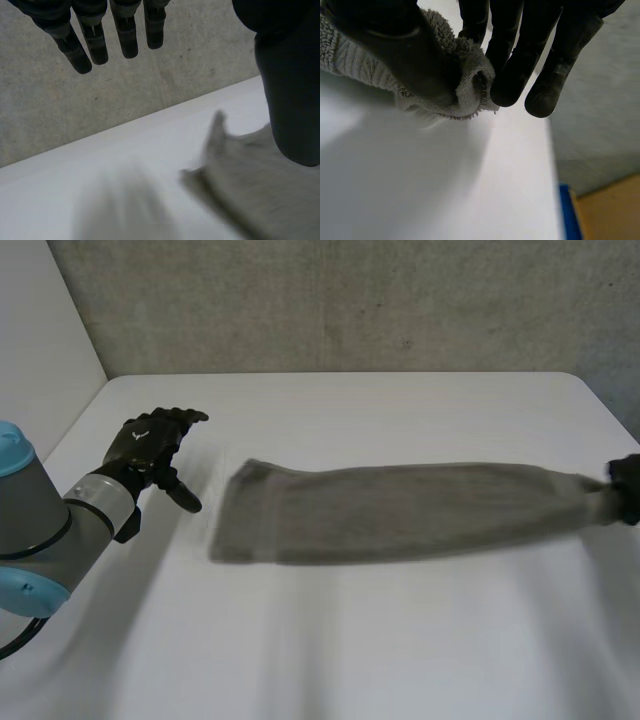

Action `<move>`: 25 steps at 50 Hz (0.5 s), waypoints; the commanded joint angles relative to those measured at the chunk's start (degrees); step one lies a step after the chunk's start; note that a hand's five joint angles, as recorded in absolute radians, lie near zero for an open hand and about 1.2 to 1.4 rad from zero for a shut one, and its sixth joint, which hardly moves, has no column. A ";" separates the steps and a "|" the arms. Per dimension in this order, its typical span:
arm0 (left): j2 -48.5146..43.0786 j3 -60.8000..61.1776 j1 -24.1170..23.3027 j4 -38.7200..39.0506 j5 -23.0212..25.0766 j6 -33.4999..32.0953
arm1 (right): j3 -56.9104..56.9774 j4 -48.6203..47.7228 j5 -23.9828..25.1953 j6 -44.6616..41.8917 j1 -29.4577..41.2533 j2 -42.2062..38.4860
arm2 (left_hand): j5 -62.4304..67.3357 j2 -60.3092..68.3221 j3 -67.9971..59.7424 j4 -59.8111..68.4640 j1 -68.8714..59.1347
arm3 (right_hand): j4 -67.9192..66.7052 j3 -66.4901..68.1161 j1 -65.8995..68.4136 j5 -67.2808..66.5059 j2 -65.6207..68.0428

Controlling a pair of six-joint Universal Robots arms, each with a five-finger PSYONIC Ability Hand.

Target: Fold the towel.

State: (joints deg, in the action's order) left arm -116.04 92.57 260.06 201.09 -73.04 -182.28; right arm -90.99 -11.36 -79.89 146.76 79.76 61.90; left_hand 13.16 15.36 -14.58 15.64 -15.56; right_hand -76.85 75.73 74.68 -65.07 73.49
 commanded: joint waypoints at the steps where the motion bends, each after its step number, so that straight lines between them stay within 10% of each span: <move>1: 0.28 0.07 -0.17 0.00 0.00 0.08 | 6.24 3.08 0.09 -9.18 -6.81 1.21 | -12.44 -4.64 3.87 -4.92 4.84 | -3.15 4.27 5.32 -4.93 6.51; 25: 0.55 1.39 -2.37 0.27 0.00 -0.10 | 24.81 10.57 -0.44 -7.71 48.98 -9.50 | -12.44 -4.64 3.87 -4.92 4.84 | -3.15 4.27 5.32 -4.93 6.51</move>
State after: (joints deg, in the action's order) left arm -115.40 93.65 257.92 201.11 -73.02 -182.36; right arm -66.18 -0.64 -80.15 138.97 119.77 58.18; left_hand 13.15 15.36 -14.58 15.64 -15.37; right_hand -76.86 76.39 75.72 -65.54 74.11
